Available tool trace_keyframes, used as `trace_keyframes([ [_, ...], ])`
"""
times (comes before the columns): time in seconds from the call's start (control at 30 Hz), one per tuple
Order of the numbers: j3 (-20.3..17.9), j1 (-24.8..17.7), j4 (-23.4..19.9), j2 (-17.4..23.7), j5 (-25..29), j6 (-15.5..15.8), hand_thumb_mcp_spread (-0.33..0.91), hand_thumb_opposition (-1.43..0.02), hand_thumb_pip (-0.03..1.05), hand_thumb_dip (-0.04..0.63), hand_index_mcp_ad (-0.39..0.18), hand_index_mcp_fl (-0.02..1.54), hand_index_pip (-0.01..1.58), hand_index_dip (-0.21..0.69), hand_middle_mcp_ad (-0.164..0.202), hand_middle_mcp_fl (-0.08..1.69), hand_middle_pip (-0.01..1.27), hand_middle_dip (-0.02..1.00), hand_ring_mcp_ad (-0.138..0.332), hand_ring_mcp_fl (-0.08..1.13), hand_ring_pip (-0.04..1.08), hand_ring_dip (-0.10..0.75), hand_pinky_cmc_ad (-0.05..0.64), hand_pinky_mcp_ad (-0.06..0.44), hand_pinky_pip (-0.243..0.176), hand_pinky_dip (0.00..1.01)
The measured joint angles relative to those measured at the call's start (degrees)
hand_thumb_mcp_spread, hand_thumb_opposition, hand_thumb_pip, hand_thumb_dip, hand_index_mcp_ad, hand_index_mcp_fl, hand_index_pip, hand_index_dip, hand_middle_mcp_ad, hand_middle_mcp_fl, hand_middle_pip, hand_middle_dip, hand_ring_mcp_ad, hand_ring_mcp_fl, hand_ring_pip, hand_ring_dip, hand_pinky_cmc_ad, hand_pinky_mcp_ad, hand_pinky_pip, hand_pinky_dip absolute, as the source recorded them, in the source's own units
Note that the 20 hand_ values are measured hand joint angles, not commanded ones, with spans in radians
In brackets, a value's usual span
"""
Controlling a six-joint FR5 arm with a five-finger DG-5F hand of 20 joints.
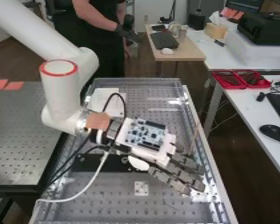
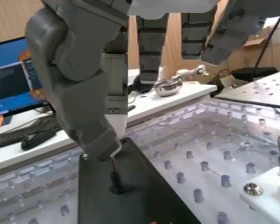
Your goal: Grab the drill bit and place it in the clear container
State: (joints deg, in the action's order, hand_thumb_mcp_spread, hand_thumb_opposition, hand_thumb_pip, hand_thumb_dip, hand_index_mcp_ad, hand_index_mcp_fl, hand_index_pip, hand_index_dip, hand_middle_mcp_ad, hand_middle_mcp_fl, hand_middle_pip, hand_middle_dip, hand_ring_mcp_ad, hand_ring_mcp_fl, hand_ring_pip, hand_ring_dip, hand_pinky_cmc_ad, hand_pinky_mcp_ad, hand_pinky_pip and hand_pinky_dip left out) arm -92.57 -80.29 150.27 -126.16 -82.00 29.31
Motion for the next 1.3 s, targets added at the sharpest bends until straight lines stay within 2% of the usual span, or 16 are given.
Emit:
trace_keyframes([
  [0.33, -0.33, 0.25, -2.08, -0.16, -0.18, -0.87, 0.6, -0.94, 0.51, 0.298, -0.101, 0.54, 1.38, 0.246, 0.045, 0.22, 0.14, 0.19, 0.211, 0.01, 0.08, 0.007, 0.314, 0.152, -0.079, 0.14],
  [0.53, -0.58, 0.34, -2.93, -0.01, 0.31, -1.88, 0.6, -0.94, 0.49, 0.297, -0.101, 0.64, 1.28, 0.236, 0.045, 0.26, 0.14, 0.19, 0.211, 0.02, 0.08, 0.007, 0.314, 0.154, -0.075, 0.15],
  [0.6, -0.67, 0.35, -3.18, 0.08, 0.47, -2.5, 0.6, -0.92, 0.42, 0.3, -0.101, 0.75, 1.24, 0.236, 0.045, 0.28, 0.14, 0.19, 0.211, 0.02, 0.08, 0.007, 0.314, 0.154, -0.075, 0.15],
  [0.63, -0.69, 0.34, -3.2, 0.11, 0.49, -2.6, 0.6, -0.92, 0.41, 0.29, -0.101, 0.79, 1.25, 0.236, 0.045, 0.28, 0.14, 0.19, 0.211, 0.02, 0.08, 0.007, 0.314, 0.154, -0.075, 0.15],
  [0.87, -1.08, 0.22, -3.33, 1.41, 0.41, -2.79, 0.6, -0.91, 0.41, 0.281, -0.101, 0.81, 1.23, 0.234, 0.045, 0.28, 0.14, 0.19, 0.211, 0.03, 0.09, 0.007, 0.314, 0.154, -0.075, 0.15],
  [1.3, -2.75, -0.51, -5.0, 6.07, -0.65, -0.81, 0.6, -0.92, 0.41, 0.281, -0.093, 0.84, 1.18, 0.248, 0.042, 0.28, 0.14, 0.19, 0.211, 0.03, 0.09, 0.007, 0.314, 0.154, -0.075, 0.15],
])
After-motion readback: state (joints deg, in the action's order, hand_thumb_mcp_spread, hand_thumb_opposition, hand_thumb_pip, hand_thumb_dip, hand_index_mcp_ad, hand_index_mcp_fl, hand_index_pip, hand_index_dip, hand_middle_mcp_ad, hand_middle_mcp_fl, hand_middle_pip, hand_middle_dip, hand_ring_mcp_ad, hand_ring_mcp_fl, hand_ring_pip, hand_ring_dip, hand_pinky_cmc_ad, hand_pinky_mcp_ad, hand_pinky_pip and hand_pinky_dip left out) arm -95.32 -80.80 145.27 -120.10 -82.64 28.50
